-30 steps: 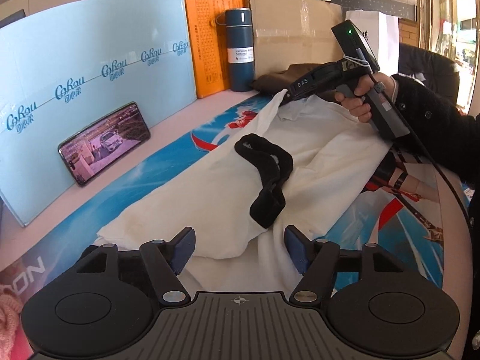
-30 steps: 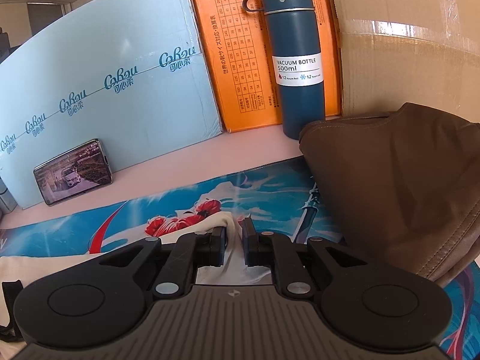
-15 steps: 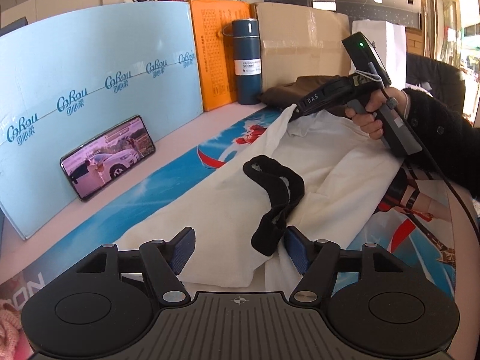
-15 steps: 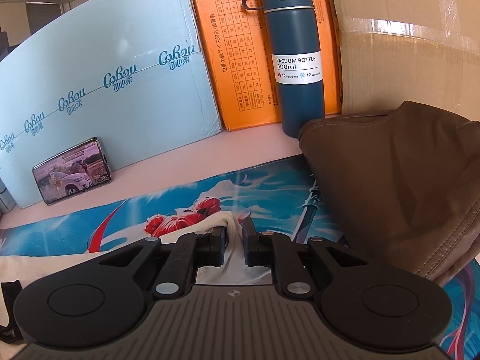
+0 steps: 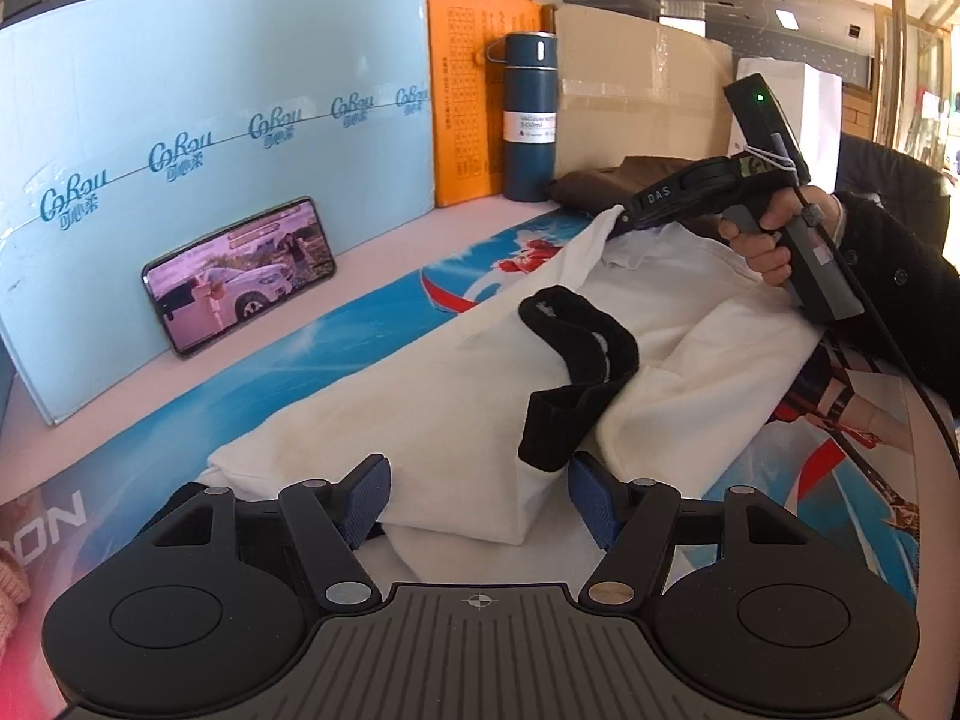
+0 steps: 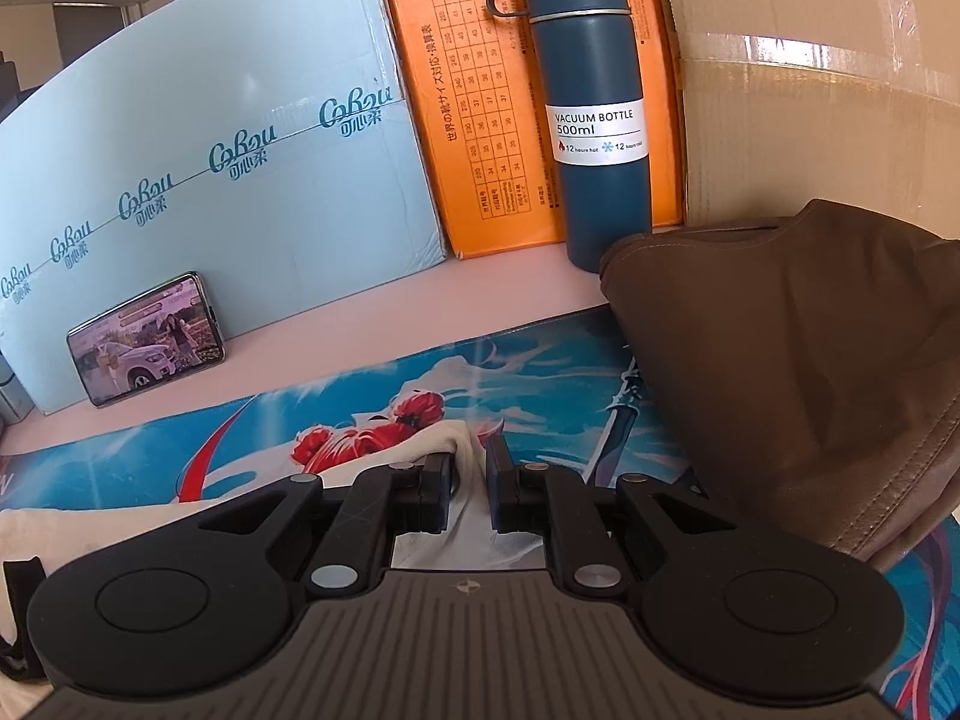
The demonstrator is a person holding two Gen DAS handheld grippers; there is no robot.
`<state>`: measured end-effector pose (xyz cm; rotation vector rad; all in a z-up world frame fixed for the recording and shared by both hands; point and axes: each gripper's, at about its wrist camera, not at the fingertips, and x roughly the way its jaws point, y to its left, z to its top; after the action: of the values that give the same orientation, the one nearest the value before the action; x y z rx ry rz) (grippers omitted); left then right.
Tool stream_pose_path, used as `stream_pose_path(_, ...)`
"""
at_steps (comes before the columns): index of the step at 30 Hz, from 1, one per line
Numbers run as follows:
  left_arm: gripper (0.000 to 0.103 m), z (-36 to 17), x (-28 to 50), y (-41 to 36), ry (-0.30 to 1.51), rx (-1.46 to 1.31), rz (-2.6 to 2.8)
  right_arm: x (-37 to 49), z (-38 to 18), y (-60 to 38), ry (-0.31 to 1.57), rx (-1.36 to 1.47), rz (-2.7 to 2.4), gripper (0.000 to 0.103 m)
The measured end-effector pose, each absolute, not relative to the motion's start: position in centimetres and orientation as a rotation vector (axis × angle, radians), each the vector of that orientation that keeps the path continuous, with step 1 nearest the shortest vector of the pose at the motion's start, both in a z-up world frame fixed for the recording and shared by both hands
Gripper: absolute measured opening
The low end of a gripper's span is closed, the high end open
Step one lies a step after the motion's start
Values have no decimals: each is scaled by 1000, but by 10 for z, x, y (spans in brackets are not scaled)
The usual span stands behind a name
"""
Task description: Fold clothes
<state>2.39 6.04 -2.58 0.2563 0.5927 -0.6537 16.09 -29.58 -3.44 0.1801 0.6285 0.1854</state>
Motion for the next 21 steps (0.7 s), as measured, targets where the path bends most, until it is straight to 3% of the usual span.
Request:
stream_pose_path(2, 65, -29, 27, 53, 598, 271, -649, 161, -34, -296, 629, 179, 185, 11)
stream_pose_path(4, 55, -30, 26, 49, 587, 279, -670, 161, -34, -296, 630, 181, 187, 11)
stream_pose_path(6, 6, -30, 22, 45, 575, 299, -729, 161, -34, -296, 631, 180, 189, 11)
stream_pose_path(15, 6, 2, 51, 58, 329, 389, -430, 162, -32, -295, 624, 167, 180, 11)
stream_pose_path(21, 6, 0, 116, 61, 369, 399, -297, 168, -23, -290, 600, 103, 166, 9)
